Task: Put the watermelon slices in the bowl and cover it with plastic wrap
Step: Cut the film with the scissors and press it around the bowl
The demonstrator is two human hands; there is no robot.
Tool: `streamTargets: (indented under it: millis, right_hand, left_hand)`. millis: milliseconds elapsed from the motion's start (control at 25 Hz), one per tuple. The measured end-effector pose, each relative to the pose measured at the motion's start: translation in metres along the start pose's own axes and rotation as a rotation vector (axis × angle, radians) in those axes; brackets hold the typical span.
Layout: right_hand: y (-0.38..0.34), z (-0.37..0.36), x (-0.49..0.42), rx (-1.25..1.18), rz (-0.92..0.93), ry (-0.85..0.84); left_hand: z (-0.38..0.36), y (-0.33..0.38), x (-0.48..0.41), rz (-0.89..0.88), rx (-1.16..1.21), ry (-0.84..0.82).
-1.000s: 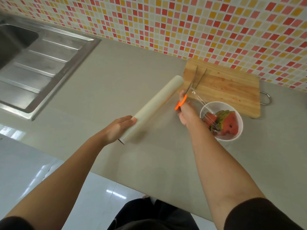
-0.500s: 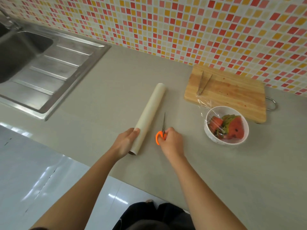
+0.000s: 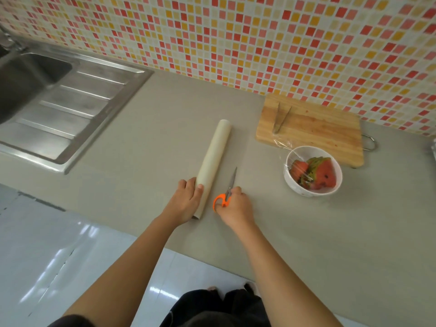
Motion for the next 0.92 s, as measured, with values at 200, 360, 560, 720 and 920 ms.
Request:
streamTargets:
  millis: [200,360,560,720,920]
  right_hand:
    - [0.006,0.053,0.005,-0.231,0.048,0.177]
    - [0.04,0.143,-0.012,-0.46,0.072,0.609]
    - [0.119,0.203,-0.048,-0.473,-0.117,0.674]
    - [0.17,0.189,-0.082,-0.459,-0.251,0.263]
    - [0.192,0.164,-0.102,-0.749,-0.272,-0.081]
  left_hand:
    - [0.012,0.018,0.001,-0.001,-0.073,0.149]
    - [0.007,0.073,0.001,-0.303,0.042,0.304]
    - [-0.051,0.127,-0.021,-0.322,0.287,0.208]
    - [-0.133,0.14,-0.026,0.127,0.65,-0.069]
    - [-0.162,0.149,-0.038,0.259,0.953,-0.025]
Point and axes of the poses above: each hand's wrist, its own x-axis away from the middle knuckle, its own z-axis out of the back of the hand, y = z × x, the point moved 2 cm from there along -x, towards the middle knuckle, and after that the axes turned 7 degrees about x, right-handed, at the moved point
